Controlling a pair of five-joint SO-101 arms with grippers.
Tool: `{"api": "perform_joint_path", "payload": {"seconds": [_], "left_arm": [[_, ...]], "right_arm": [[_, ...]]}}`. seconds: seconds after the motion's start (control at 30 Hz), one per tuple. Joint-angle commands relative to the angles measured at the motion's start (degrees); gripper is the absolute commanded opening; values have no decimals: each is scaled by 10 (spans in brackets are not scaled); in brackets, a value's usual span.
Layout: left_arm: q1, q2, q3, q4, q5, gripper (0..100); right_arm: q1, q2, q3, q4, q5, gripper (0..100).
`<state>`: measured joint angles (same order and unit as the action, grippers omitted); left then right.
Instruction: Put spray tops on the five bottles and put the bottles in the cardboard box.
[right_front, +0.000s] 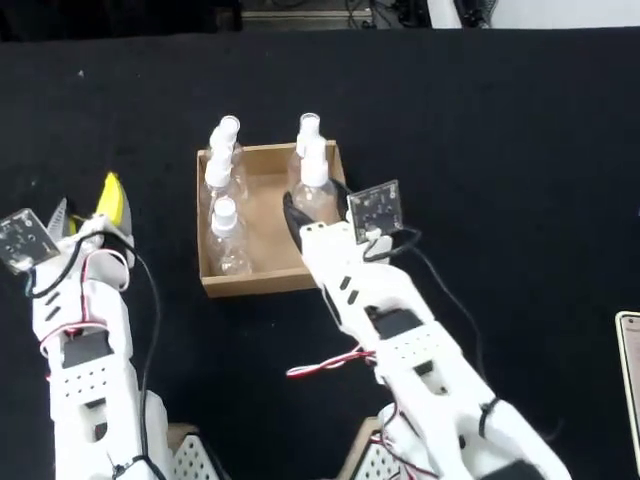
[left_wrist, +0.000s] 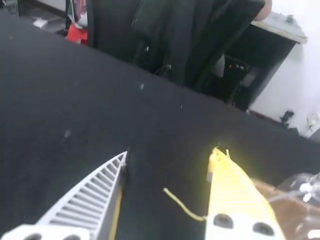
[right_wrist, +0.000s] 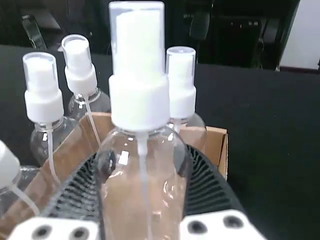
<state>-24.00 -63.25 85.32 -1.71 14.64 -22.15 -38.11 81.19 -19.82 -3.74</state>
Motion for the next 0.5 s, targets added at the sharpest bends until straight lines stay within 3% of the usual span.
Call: {"api": "perform_joint_path", "payload": {"seconds": [0.0, 0.17, 0.47], "left_arm": [[-6, -12, 13, -14, 15, 230], [-11, -12, 32, -14, 16, 230], [-11, -7, 33, -11, 16, 230]], "right_arm": [[17, 39, -15, -92, 1, 10], [17, 127, 5, -225, 1, 10], [16, 255, 3, -332, 1, 10]]}}
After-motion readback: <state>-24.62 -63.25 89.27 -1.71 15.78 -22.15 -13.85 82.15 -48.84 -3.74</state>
